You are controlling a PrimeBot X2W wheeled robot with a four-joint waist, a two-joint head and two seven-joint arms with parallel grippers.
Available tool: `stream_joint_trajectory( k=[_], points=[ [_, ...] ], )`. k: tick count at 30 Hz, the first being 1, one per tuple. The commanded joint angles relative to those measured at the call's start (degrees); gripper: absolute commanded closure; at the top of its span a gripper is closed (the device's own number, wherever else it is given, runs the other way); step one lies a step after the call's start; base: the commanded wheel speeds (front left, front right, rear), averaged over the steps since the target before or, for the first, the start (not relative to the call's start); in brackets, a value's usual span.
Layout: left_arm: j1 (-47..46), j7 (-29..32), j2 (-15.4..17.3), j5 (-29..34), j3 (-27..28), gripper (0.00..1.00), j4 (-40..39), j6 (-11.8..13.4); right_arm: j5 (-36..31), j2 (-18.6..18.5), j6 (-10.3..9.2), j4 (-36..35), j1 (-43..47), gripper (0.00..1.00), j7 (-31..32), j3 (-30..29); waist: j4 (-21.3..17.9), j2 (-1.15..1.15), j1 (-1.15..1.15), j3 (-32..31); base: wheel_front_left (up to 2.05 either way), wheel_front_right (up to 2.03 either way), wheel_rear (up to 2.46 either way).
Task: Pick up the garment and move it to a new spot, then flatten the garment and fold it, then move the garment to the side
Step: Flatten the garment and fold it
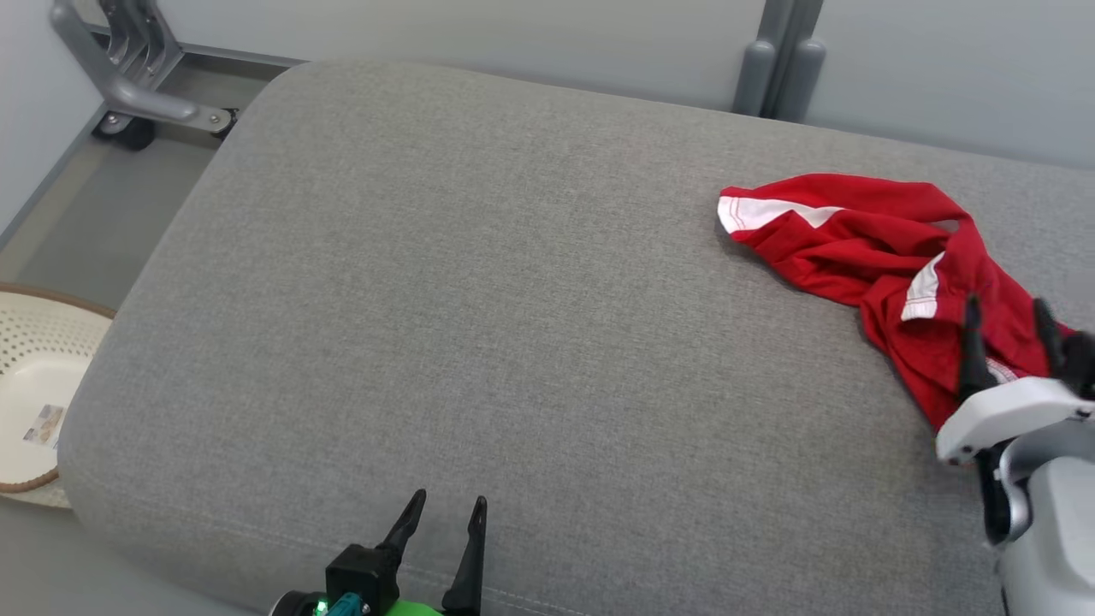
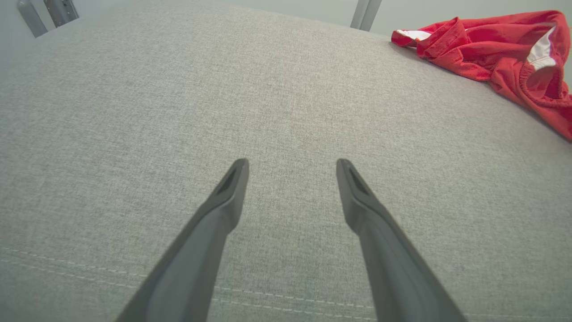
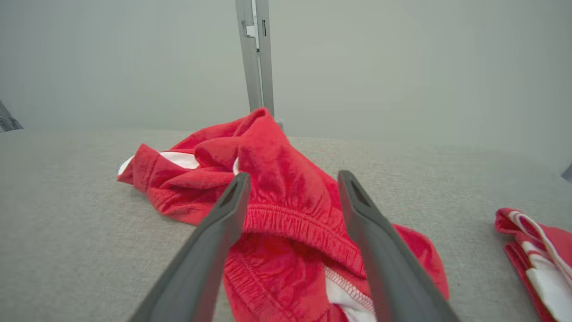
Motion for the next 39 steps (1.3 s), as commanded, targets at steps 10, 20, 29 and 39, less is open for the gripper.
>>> stream_joint_trajectory(
  k=[10, 20, 29, 39],
  points=[
    [-1.36, -0.16, 0.15, -0.56, -1.20, 0.00, -0.25, 0.09, 11.34, -0.41, -0.08, 0.50, 3.85, 0.00, -0.13, 11.43, 0.06, 0.00, 0.00, 1.53, 0.00, 0.00, 0.00],
    [-2.08, -0.16, 0.14, -0.17, -1.45, 0.00, -0.39, 0.04, 11.80, -2.00, -0.08, 6.28, -2.37, 0.00, -0.13, 10.73, 4.17, 0.00, 0.00, 4.13, 0.00, 0.00, 0.00],
    [-1.05, -0.16, 0.14, -0.53, -1.25, 0.00, -0.43, 0.60, 11.02, -0.23, -0.08, 6.93, -4.11, 1.00, -0.13, 10.10, 3.95, 0.00, 0.00, 3.68, 0.00, 0.00, 0.00],
    [-0.23, -0.16, 0.15, -0.02, 0.63, 0.00, -0.46, -0.17, 22.75, 0.51, -0.06, -6.79, 10.10, 1.00, -0.13, 26.81, -6.46, 0.00, 0.00, -0.55, 0.00, 0.00, 0.00]
  ],
)
